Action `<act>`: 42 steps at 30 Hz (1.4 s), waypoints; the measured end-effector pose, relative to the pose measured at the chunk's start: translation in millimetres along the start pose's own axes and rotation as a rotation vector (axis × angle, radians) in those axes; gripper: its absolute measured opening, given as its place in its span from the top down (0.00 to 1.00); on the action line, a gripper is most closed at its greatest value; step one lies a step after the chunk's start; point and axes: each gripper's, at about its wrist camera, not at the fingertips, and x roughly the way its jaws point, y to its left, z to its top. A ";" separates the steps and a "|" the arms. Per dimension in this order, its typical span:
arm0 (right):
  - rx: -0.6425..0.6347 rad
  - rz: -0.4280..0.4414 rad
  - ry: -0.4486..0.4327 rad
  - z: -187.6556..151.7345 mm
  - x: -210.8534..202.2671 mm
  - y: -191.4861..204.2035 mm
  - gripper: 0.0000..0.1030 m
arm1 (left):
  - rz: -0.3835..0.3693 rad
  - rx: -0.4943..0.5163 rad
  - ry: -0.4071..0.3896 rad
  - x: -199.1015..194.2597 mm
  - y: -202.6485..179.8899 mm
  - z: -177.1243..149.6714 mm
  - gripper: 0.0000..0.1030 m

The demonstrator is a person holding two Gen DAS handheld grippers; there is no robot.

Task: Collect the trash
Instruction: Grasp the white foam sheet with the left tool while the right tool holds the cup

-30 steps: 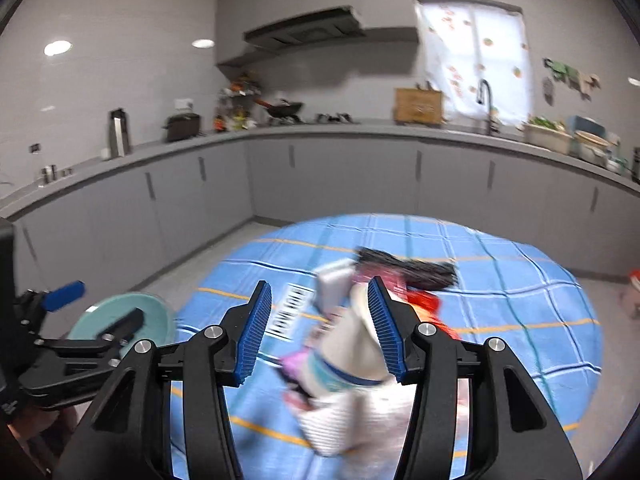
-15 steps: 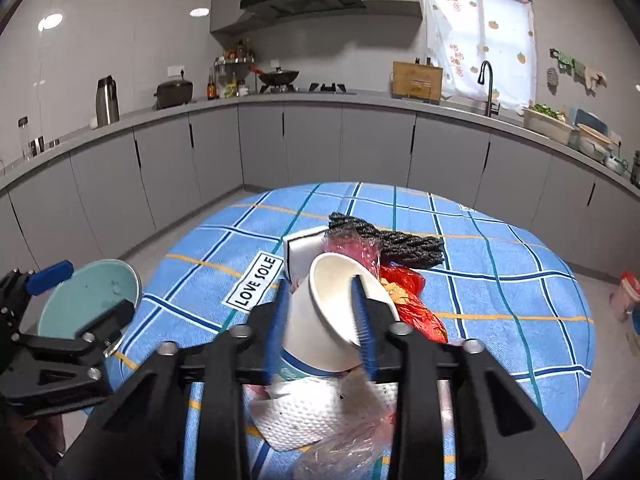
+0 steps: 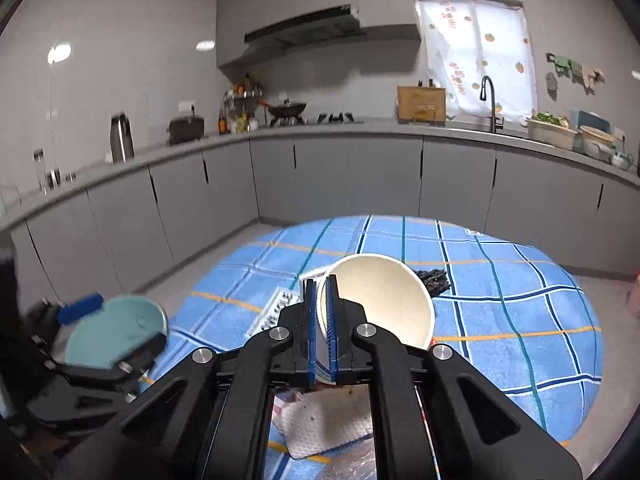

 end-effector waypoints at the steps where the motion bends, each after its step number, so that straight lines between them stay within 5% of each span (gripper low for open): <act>1: 0.017 0.005 -0.020 1.5 -6.7 -2.5 0.95 | -0.007 0.004 -0.001 -0.5 -3.4 0.4 0.05; 6: 0.053 -0.003 -0.097 4.8 -38.4 -9.0 0.95 | -0.060 0.024 0.003 -1.6 -23.1 1.8 0.05; 11: 0.036 -0.105 -0.162 0.8 -69.1 -20.5 0.95 | -0.103 0.084 -0.001 -2.8 -54.9 -0.8 0.05; 28: 0.107 -0.185 -0.104 -32.1 -66.0 -61.3 0.95 | -0.205 0.197 0.078 28.5 -123.2 -14.8 0.08; 31: 0.099 -0.184 -0.103 -32.1 -65.0 -60.3 0.95 | -0.250 0.198 0.116 37.6 -127.3 -17.0 0.29; 35: 0.102 -0.181 -0.093 -34.8 -61.4 -61.1 0.95 | -0.297 0.203 0.145 43.2 -133.3 -22.4 0.39; 39: 0.101 -0.181 -0.089 -35.6 -59.8 -60.1 0.95 | -0.353 0.214 0.178 46.7 -137.5 -25.2 0.75; 42: 0.095 -0.183 -0.096 -37.6 -63.5 -60.0 0.95 | -0.368 0.214 0.170 40.1 -135.9 -24.0 0.84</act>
